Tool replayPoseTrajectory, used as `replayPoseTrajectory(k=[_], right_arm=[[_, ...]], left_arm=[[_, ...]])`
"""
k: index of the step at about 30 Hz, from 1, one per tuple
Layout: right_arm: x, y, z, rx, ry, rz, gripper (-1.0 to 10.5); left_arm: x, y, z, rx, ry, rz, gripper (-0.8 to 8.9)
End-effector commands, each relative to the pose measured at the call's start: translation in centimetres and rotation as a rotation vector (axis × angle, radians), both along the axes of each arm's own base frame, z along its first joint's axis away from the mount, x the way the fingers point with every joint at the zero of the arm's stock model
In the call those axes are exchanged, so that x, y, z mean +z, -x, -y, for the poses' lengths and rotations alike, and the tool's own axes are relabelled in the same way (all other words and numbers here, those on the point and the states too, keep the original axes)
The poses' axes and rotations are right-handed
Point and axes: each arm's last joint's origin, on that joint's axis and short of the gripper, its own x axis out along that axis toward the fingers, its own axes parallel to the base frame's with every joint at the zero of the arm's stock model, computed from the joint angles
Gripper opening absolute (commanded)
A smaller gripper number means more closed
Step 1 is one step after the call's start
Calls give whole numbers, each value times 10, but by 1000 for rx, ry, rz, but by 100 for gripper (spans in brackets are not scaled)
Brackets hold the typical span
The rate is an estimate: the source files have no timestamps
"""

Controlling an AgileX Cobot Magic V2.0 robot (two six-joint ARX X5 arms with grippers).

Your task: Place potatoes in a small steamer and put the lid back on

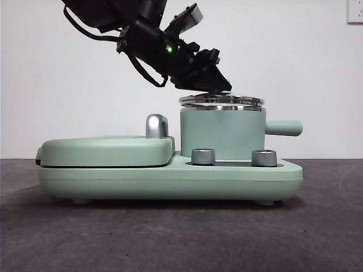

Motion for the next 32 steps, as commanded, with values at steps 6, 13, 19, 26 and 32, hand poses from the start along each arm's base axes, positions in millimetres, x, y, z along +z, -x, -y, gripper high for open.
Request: replayPoseTrajectory(k=[6, 13, 19, 26, 32], right_arm=[[1, 0, -1, -1, -8, -2, 338], [1, 0, -1, -2, -8, -2, 338], [1, -1, -1, -6, -10, -3, 338], [1, 0, -1, -6, -10, -4, 338], [1, -1, 0, -15, -3, -3, 338]], left_arm=[[3, -6, 8, -14, 25, 45, 15], [5, -6, 10, -28, 50, 65, 15], [-1, -8, 11, -30, 48, 46, 15], [-12, -10, 13, -28, 58, -15, 15], [-13, -10, 14, -29, 56, -19, 15]])
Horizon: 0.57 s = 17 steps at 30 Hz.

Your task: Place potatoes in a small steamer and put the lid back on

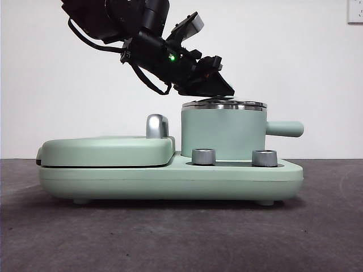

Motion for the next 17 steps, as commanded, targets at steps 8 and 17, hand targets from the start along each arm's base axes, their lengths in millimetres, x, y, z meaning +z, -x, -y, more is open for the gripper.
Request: replayPoseTrajectory(k=[8, 17], right_arm=[[1, -1, -1, -9, -6, 4, 338], [1, -1, -1, -9, -5, 4, 338]], left_arm=[[-2, -4, 8, -13, 19, -5, 145], [20, 0, 2, 10, 82, -26, 404]])
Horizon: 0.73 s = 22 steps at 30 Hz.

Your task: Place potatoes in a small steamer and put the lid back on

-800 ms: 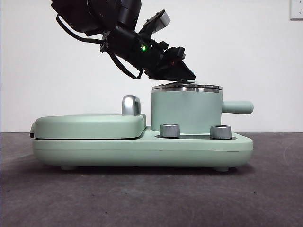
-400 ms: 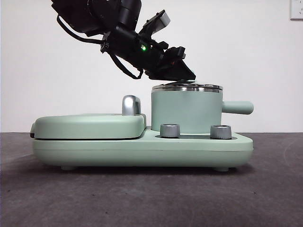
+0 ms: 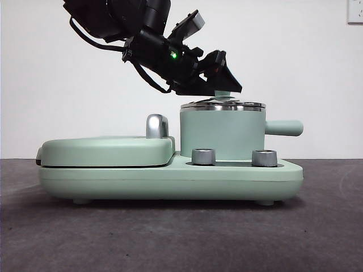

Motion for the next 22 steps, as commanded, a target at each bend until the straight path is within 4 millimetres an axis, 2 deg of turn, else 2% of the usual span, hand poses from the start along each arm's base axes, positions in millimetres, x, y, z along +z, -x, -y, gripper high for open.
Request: replayPoseTrajectory(k=[1, 5, 12, 18, 22], right_arm=[[1, -1, -1, -3, -9, 2, 338], [1, -1, -1, -3, -9, 2, 338], [1, -1, -1, -3, -9, 3, 338], [1, -1, -1, -2, -10, 3, 338], [1, -1, -1, -2, -11, 5, 338]], left_arm=[[22, 2, -1, 7, 59, 4, 403], [52, 12, -19, 34, 72, -12, 398], [102, 27, -74, 153, 166, -150, 333], [142, 62, -121, 222, 134, -134, 328], [154, 91, -150, 275, 129, -141, 328]])
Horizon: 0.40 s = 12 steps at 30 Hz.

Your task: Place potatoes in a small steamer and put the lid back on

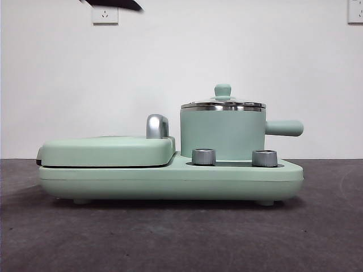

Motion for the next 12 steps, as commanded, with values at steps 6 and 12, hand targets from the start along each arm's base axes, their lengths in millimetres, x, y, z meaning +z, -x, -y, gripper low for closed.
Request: replayPoseTrajectory(k=[6, 12], right_arm=[[2, -1, -1, 0, -13, 6, 338], [2, -1, -1, 7, -16, 4, 338]], left_arm=[[-5, 59, -41, 69, -2, 8, 329], [-44, 112, -64, 129, 53, -69, 329]])
